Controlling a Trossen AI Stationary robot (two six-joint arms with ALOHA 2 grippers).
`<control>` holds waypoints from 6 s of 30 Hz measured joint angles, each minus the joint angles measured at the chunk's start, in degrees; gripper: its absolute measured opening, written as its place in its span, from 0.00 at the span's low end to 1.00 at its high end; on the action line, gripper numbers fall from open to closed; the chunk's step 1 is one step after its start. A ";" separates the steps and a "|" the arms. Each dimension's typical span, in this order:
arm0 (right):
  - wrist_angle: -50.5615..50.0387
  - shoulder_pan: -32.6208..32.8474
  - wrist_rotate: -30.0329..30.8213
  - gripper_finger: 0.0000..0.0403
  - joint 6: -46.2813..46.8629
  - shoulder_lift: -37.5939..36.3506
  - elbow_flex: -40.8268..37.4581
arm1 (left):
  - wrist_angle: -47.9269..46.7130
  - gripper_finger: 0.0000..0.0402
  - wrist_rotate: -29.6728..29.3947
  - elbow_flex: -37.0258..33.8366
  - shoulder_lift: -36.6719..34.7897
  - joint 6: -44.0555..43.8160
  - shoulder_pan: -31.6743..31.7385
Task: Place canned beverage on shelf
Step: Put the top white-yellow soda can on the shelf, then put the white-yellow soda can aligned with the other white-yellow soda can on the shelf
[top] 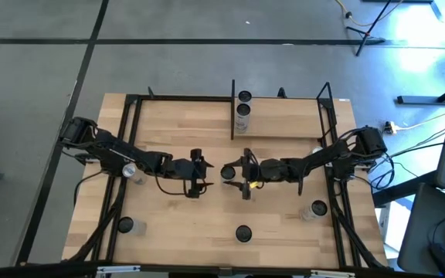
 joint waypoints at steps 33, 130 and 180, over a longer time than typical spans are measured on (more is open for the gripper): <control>-39.24 -15.66 4.26 0.55 -6.08 -39.98 -0.07 | -0.18 0.72 -0.54 0.00 0.00 -0.15 0.02; -27.53 -54.71 -34.29 0.82 -7.97 -16.85 3.41 | 0.55 0.72 -0.53 0.00 0.02 0.98 0.39; -38.20 18.41 -5.27 0.83 16.69 -28.29 -5.55 | 25.72 0.72 12.55 0.06 8.54 2.20 -2.02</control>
